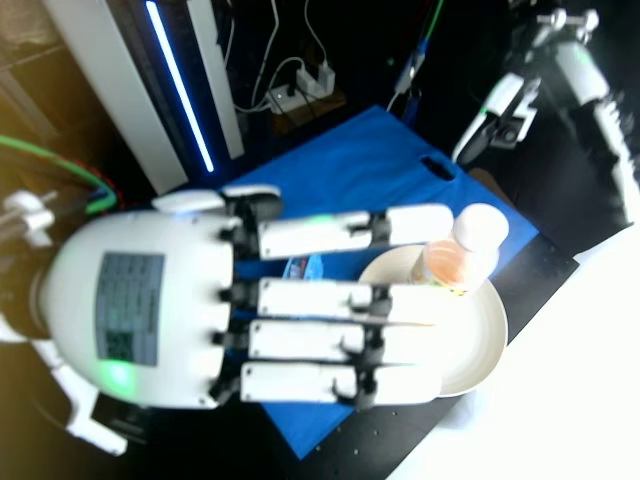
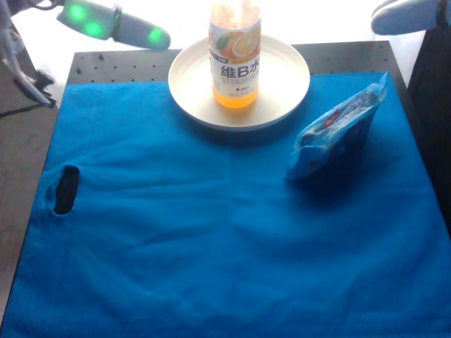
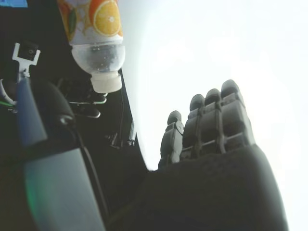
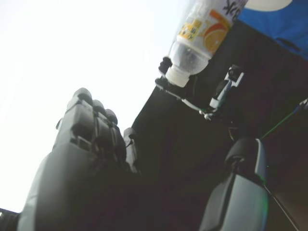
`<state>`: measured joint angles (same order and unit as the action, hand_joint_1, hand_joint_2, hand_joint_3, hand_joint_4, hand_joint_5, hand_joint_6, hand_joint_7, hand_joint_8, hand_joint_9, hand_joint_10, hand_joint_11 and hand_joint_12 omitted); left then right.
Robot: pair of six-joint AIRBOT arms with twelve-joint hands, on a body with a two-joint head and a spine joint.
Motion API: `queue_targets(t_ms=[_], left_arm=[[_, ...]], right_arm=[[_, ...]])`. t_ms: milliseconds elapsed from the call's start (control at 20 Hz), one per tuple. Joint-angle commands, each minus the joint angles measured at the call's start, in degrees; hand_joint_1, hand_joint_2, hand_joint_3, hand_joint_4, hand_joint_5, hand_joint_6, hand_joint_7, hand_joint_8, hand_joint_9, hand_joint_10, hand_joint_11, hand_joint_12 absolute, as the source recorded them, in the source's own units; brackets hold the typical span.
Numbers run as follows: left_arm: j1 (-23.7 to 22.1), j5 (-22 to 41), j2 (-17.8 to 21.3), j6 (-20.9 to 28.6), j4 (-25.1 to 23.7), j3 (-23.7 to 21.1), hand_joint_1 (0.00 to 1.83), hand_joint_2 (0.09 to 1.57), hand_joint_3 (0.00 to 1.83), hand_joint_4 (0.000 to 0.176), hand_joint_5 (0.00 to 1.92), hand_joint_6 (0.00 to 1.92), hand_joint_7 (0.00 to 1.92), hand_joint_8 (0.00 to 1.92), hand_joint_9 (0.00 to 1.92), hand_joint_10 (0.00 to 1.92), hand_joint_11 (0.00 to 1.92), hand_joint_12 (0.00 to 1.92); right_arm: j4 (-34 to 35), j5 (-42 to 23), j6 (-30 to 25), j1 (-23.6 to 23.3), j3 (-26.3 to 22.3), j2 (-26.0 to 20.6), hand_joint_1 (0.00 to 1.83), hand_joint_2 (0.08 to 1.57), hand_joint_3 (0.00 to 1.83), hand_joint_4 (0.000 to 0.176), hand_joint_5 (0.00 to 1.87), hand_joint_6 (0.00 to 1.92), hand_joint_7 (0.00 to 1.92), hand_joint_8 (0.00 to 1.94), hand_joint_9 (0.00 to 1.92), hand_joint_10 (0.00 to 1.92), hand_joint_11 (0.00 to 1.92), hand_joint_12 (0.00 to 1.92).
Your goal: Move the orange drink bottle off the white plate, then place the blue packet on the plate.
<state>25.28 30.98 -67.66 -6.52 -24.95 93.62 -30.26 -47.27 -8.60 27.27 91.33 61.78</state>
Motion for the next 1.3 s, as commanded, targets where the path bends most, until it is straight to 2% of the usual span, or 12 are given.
queue_targets(t_ms=[0, 100, 200, 350, 500, 700, 800, 850, 950, 1050, 1150, 1250], left_arm=[[-0.9, 5.1, -0.5, 0.7, 2.2, 0.6, 0.61, 0.67, 0.01, 0.118, 0.0, 0.0, 0.12, 0.01, 0.05, 0.01, 0.01, 0.13], [-0.9, 5.0, -3.1, 5.5, 0.1, 3.4, 0.59, 0.66, 0.0, 0.093, 0.0, 0.0, 0.13, 0.01, 0.07, 0.01, 0.02, 0.14], [-0.8, 5.1, -5.4, 8.1, -0.7, 5.6, 0.53, 0.65, 0.0, 0.057, 0.0, 0.0, 0.14, 0.01, 0.09, 0.01, 0.03, 0.15], [-0.8, 4.6, -7.1, 8.3, -0.7, 6.4, 0.56, 0.6, 0.0, 0.043, 0.0, 0.0, 0.1, 0.0, 0.08, 0.01, 0.02, 0.14], [-0.8, 3.8, -8.6, 10.6, -2.4, 7.8, 0.6, 0.58, 0.0, 0.071, 0.0, 0.0, 0.08, 0.0, 0.07, 0.0, 0.03, 0.11], [-0.2, 4.1, -10.8, 12.6, -2.9, 9.4, 0.57, 0.58, 0.0, 0.045, 0.0, 0.0, 0.09, 0.01, 0.09, 0.01, 0.06, 0.12], [-0.1, 4.1, -11.6, 12.7, -2.9, 9.8, 0.56, 0.58, 0.0, 0.045, 0.0, 0.0, 0.1, 0.01, 0.09, 0.01, 0.06, 0.13], [-0.1, 4.0, -12.0, 12.8, -2.9, 10.0, 0.57, 0.58, 0.0, 0.066, 0.0, 0.0, 0.1, 0.01, 0.09, 0.01, 0.06, 0.13], [0.0, 3.8, -12.9, 13.3, -3.1, 10.7, 0.61, 0.6, 0.01, 0.06, 0.0, 0.0, 0.1, 0.01, 0.08, 0.0, 0.02, 0.11], [0.4, 3.6, -13.9, 14.5, -4.0, 11.6, 0.63, 0.59, 0.0, 0.071, 0.0, 0.0, 0.09, 0.0, 0.07, 0.0, 0.0, 0.1], [0.8, 3.6, -14.8, 15.1, -4.1, 12.5, 0.63, 0.62, 0.01, 0.056, 0.0, 0.0, 0.07, 0.0, 0.07, 0.0, 0.01, 0.1], [1.2, 3.6, -15.6, 15.5, -4.2, 13.1, 0.66, 0.64, 0.02, 0.063, 0.0, 0.0, 0.08, 0.0, 0.06, 0.0, 0.0, 0.08]], right_arm=[[3.1, -5.2, -0.3, -1.1, -0.2, 0.1, 0.64, 0.7, 0.0, 0.034, 0.25, 0.01, 0.2, 0.0, 0.16, 0.01, 0.04, 0.53], [2.5, -5.2, -0.3, -1.7, -0.3, 0.1, 0.64, 0.7, 0.0, 0.031, 0.25, 0.01, 0.19, 0.0, 0.13, 0.0, 0.0, 0.52], [2.1, -5.2, -0.3, -2.2, -0.4, 0.1, 0.63, 0.68, 0.0, 0.048, 0.27, 0.01, 0.21, 0.0, 0.14, 0.0, 0.0, 0.55], [1.8, -5.2, -0.3, -2.3, -0.6, 0.1, 0.61, 0.7, 0.0, 0.06, 0.26, 0.0, 0.21, 0.0, 0.15, 0.0, 0.0, 0.53], [1.2, -5.2, -0.3, -2.8, -0.8, 0.1, 0.61, 0.71, 0.0, 0.089, 0.23, 0.0, 0.19, 0.0, 0.13, 0.0, 0.0, 0.44], [0.9, -5.2, -0.3, -3.1, -0.8, 0.2, 0.62, 0.73, 0.0, 0.109, 0.21, 0.0, 0.19, 0.0, 0.13, 0.0, 0.0, 0.35], [0.9, -5.2, -0.3, -3.2, -0.8, 0.3, 0.61, 0.73, 0.0, 0.121, 0.19, 0.0, 0.18, 0.0, 0.12, 0.0, 0.0, 0.34], [0.9, -5.2, -0.3, -3.2, -0.8, 0.3, 0.61, 0.73, 0.0, 0.12, 0.19, 0.0, 0.17, 0.0, 0.12, 0.0, 0.0, 0.35], [0.9, -5.2, -0.3, -3.2, -0.8, 0.3, 0.6, 0.73, 0.0, 0.12, 0.18, 0.0, 0.17, 0.0, 0.12, 0.0, 0.0, 0.42], [0.7, -5.2, -0.3, -3.2, -0.8, 0.3, 0.6, 0.75, 0.0, 0.116, 0.17, 0.0, 0.17, 0.0, 0.13, 0.0, 0.0, 0.47], [0.6, -5.2, -0.3, -3.2, -0.8, 0.3, 0.61, 0.74, 0.0, 0.137, 0.17, 0.0, 0.16, 0.0, 0.11, 0.0, 0.0, 0.35], [0.6, -5.3, -0.3, -3.2, -0.8, 0.3, 0.62, 0.73, 0.0, 0.15, 0.19, 0.0, 0.17, 0.0, 0.12, 0.0, 0.0, 0.36]])
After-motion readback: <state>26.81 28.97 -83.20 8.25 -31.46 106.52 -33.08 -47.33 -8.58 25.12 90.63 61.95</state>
